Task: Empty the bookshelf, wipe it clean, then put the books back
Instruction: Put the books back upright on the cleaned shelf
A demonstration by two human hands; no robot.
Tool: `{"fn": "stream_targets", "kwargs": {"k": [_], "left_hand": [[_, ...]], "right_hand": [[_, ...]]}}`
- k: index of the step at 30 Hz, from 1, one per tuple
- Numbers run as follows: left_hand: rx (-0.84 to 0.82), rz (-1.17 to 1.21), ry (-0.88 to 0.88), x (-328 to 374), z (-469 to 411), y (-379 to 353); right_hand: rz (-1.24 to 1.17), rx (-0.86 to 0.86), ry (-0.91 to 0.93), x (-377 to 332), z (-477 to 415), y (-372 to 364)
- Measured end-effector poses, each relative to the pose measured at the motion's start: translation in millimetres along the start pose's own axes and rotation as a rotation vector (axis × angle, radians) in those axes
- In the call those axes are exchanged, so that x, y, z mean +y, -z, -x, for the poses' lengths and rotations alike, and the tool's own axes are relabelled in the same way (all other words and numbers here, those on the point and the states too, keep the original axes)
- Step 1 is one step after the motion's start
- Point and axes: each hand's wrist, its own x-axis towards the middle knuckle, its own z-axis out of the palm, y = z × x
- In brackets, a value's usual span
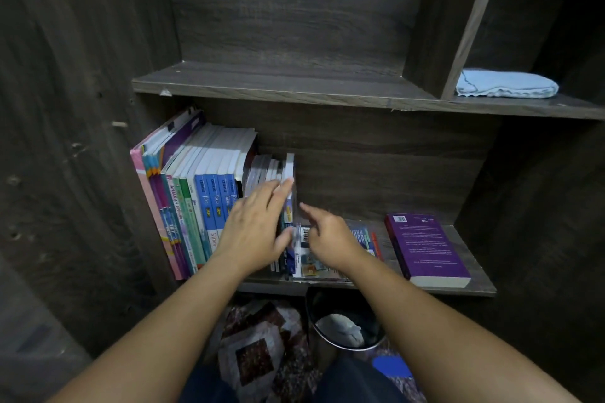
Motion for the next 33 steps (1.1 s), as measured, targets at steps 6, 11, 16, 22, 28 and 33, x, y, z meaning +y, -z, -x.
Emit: {"fn": "stream_targets", "kwargs": {"k": [6, 11, 16, 22, 28, 33], "left_hand": [[-0.001, 0.003, 0.029, 0.1, -10.3, -3.6], [0.003, 0.096, 0.088, 3.0, -6.0, -6.1], [0.0, 0.123, 0.126, 6.0, -5.5, -8.2], [0.013, 0.17, 0.156, 6.5, -3.6, -9.3], [0.013, 0.185, 0.175, 7.4, -4.4, -9.0], [0.019, 0.195, 0.186, 8.8, -4.2, -9.5]], "right_hand": [[0.247, -0.087, -0.251, 37.8, 2.0, -2.1], [0.501, -0.139, -0.591, 83.6, 12.1, -4.0], [0.375, -0.06, -0.857, 113.6, 17.0, -6.2], [0.261, 0.028, -0.917, 119.8, 9.7, -3.8], [0.262, 0.148, -1.019, 108.9, 2.3, 2.3], [0.194, 0.257, -1.079, 97.5, -6.0, 12.4]]}}
